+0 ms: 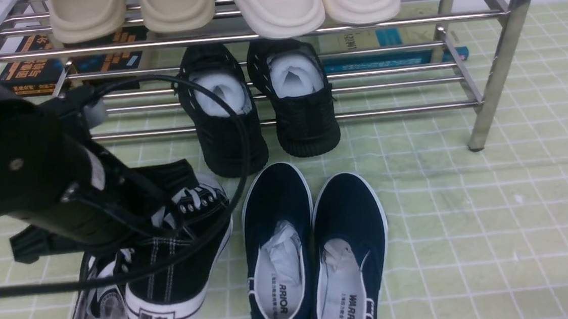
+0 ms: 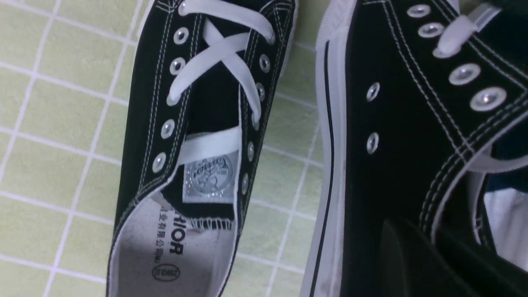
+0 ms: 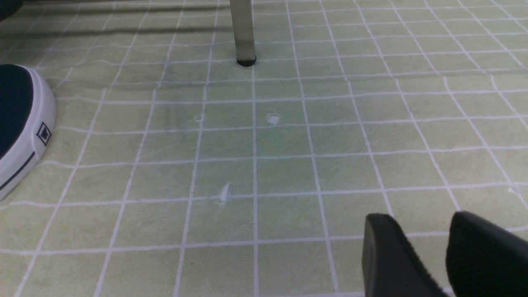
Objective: Take the shoes off the shelf with your hand from the green coffee tablecloth.
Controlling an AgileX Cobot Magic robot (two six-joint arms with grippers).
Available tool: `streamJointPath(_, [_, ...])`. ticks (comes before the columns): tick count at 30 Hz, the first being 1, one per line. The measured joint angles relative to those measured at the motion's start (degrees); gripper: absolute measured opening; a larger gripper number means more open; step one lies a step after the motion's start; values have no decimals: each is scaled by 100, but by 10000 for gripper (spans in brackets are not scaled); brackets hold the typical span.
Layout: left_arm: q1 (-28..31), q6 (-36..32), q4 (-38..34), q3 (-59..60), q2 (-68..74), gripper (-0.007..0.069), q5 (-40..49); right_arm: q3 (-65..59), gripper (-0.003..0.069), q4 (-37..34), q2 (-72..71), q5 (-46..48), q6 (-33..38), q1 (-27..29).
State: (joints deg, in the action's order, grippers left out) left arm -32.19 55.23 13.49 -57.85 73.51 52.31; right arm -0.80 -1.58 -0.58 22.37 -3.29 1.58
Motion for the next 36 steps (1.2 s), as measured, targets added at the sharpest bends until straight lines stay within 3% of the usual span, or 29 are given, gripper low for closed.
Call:
streamJointPath(10, [-11,2,-316,-13,606,36,40,0,239,0,0,0,0,0])
streamJointPath(18, [-11,-126,-373,-31,667,134,-57,0,239,0,0,0,0,0])
streamJointPath(23, [-11,-577,-368,-138,569,221,130,0,239,0,0,0,0,0])
streamJointPath(25, [-11,-1167,-356,-376,369,240,469,0,239,0,0,0,0,0])
streamJointPath(30, [-11,-2427,-349,-1053,-176,190,1320,0,239,0,0,0,0,0])
streamJointPath(36, [-11,-3242,-147,-1220,-1143,14,1842,0,239,0,0,0,0,0])
